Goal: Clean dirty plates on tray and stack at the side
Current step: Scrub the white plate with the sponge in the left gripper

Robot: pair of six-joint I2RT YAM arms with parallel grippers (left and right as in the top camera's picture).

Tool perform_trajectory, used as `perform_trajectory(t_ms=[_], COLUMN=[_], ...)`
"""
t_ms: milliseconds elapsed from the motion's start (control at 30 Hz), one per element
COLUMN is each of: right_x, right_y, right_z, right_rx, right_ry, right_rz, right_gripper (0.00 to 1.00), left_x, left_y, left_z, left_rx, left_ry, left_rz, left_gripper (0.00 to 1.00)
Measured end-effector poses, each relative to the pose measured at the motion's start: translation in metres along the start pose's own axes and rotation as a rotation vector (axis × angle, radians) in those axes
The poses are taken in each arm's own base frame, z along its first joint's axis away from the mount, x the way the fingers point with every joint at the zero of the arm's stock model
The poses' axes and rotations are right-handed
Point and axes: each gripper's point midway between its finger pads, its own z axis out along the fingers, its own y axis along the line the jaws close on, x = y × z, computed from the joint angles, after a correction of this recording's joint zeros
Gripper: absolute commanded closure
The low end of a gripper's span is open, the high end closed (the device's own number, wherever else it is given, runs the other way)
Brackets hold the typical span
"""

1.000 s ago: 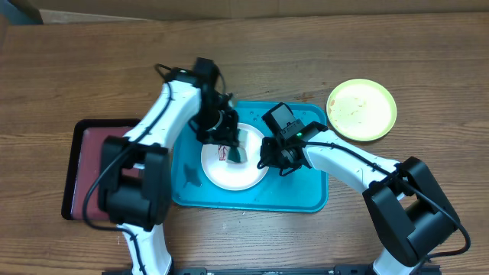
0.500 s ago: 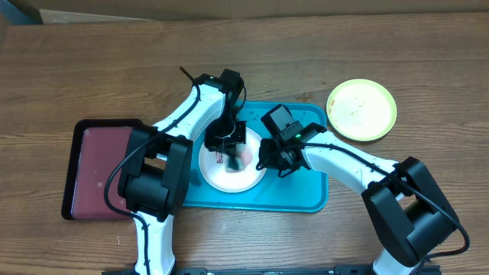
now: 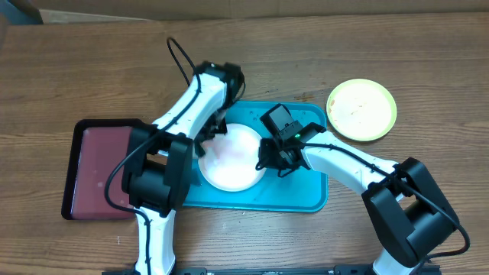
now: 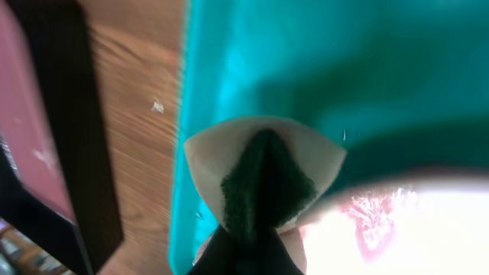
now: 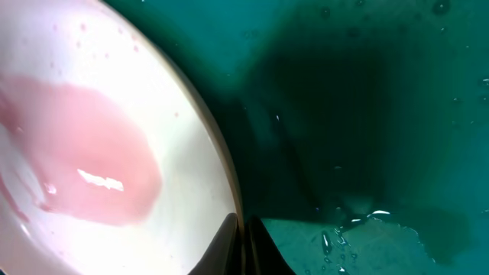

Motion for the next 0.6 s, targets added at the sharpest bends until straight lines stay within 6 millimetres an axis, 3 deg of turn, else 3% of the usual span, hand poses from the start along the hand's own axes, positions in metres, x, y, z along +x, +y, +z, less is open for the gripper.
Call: perform_trajectory(t_ms=[133, 200, 400, 600], right_x=[-0.001, -0.002, -0.002, -0.002], right_y=[-0.002, -0.002, -0.002, -0.002], right_z=[0.000, 0.000, 0.000, 0.000], right_rx=[0.005, 0.007, 0.008, 0.007], right_ry=[-0.003, -0.006, -0.005, -0.006], right_rz=[0.004, 0.005, 0.004, 0.004], right_gripper=[0.96, 0.96, 0.96, 0.96], left_x=[-0.023, -0.025, 0.005, 0.038], left_y=[-0.010, -0.032, -0.096, -0.115], left_z=[-0.022, -0.030, -0.056, -0.045], left_rx=[0.125, 0.269, 0.618, 0.654], left_ry=[-0.041, -0.027, 0.047, 0.123], left_rz=[-0.006, 0.062, 0.306, 0.385], left_gripper=[0.96, 0.96, 0.96, 0.96])
